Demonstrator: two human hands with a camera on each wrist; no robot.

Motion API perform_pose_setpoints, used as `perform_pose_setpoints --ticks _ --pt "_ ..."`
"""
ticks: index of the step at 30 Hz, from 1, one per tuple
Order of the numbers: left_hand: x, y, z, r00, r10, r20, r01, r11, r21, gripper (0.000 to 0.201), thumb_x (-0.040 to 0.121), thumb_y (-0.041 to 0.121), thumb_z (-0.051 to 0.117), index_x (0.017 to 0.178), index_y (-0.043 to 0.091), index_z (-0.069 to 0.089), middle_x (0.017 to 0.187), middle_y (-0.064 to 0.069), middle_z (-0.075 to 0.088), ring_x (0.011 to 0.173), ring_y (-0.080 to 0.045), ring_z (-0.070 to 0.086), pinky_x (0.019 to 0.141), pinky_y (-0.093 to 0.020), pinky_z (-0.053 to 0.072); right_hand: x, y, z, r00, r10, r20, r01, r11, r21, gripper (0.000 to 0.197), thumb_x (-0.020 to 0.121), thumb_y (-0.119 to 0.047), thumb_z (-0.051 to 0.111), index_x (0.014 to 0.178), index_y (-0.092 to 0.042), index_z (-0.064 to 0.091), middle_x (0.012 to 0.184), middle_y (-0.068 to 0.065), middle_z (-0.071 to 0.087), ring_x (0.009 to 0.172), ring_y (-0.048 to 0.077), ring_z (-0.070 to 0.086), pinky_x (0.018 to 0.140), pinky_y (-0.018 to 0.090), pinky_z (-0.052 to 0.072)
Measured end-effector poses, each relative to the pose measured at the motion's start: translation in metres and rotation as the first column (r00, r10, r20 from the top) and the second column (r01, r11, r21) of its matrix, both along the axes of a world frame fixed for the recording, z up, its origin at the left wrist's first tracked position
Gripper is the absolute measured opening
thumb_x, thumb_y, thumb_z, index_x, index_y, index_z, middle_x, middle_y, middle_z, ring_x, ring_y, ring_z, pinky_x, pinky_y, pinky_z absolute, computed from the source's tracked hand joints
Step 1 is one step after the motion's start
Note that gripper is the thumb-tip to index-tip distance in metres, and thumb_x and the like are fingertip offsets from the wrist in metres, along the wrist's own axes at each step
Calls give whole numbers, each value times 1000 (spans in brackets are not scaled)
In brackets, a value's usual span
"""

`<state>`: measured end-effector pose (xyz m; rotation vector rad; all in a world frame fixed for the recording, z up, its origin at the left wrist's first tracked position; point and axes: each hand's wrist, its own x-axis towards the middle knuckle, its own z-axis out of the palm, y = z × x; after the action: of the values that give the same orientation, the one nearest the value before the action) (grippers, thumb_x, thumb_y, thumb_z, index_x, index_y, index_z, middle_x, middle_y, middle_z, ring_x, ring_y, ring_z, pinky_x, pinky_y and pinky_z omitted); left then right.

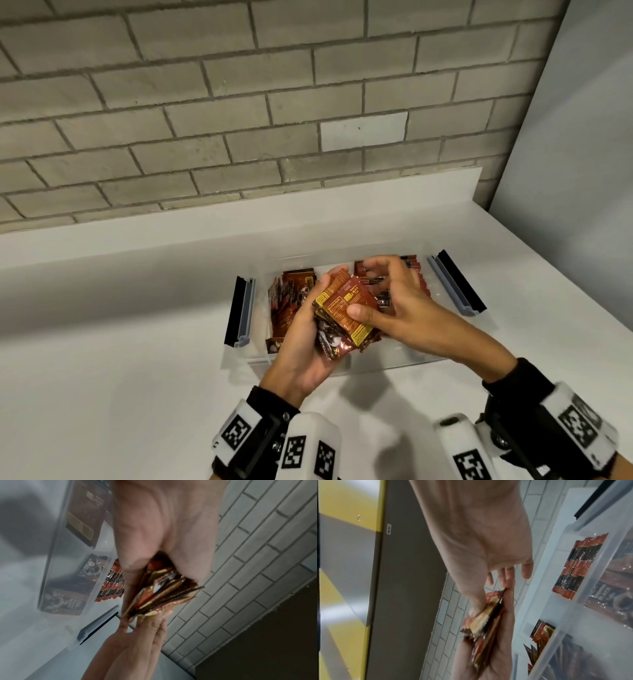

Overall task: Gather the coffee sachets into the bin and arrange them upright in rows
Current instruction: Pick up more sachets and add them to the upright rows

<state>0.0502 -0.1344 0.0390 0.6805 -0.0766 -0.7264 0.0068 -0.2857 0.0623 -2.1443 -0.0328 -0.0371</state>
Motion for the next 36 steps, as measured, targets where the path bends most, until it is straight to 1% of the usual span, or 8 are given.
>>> perform_pose_setpoints --ticks 2,5,9,14,18,28,33,36 --pt "1 -2 -1 1000 25 3 -26 998 58 35 87 37 52 111 17 66 105 -18 70 88 -28 70 72 -41 59 -2 0 -1 997 -68 39 67 997 29 62 75 -55 61 123 -28 30 119 -5 40 116 9 45 90 23 49" --pt "0 -4 -1 1000 17 22 -20 992 123 44 91 44 45 116 15 66 112 -19 69 96 -29 70 81 -44 58 -5 -2 -5 996 -78 49 73 992 103 42 90 -37 58 125 -32 36 110 -7 51 100 9 60 65 21 56" --pt "-5 -2 -1 999 -35 36 33 997 66 33 84 21 54 112 8 66 101 -20 71 85 -28 71 74 -44 60 -5 -7 -8 986 -128 109 133 990 -37 36 94 -38 54 129 -33 48 121 -4 50 106 11 56 71 17 54" --pt "0 4 -2 995 51 83 -55 997 49 55 81 -2 61 133 11 51 116 -24 65 94 -34 69 66 -43 59 -1 -6 -8 961 -276 17 266 940 212 26 86 -38 64 100 -25 46 105 -1 64 91 15 66 78 42 58" --pt "-2 2 -2 987 79 139 -89 994 68 59 77 -5 67 131 15 53 119 -21 65 101 -34 67 78 -45 58 3 0 -5 974 -208 -89 224 842 490 26 86 -25 67 105 -25 49 110 4 66 92 17 70 80 41 59" --pt "4 8 6 985 42 166 -69 984 161 46 78 9 59 123 19 61 114 -17 68 100 -34 68 77 -48 57 10 -5 5 959 -245 -145 284 801 527 29 83 -8 71 105 -16 53 109 3 62 90 13 66 61 21 55" --pt "6 9 5 976 65 207 -108 973 205 47 79 -3 58 119 20 65 114 -14 69 102 -36 67 69 -44 59 8 -5 9 973 -152 -172 220 833 508 48 89 -8 63 129 -29 45 113 5 53 93 19 65 70 32 60" --pt "5 9 6 971 79 227 -135 960 246 52 72 -3 65 119 19 64 110 -14 71 99 -36 68 69 -42 60 7 -4 10 979 -107 -171 181 838 515 36 92 -8 59 123 -25 54 110 4 59 92 21 68 73 34 60"
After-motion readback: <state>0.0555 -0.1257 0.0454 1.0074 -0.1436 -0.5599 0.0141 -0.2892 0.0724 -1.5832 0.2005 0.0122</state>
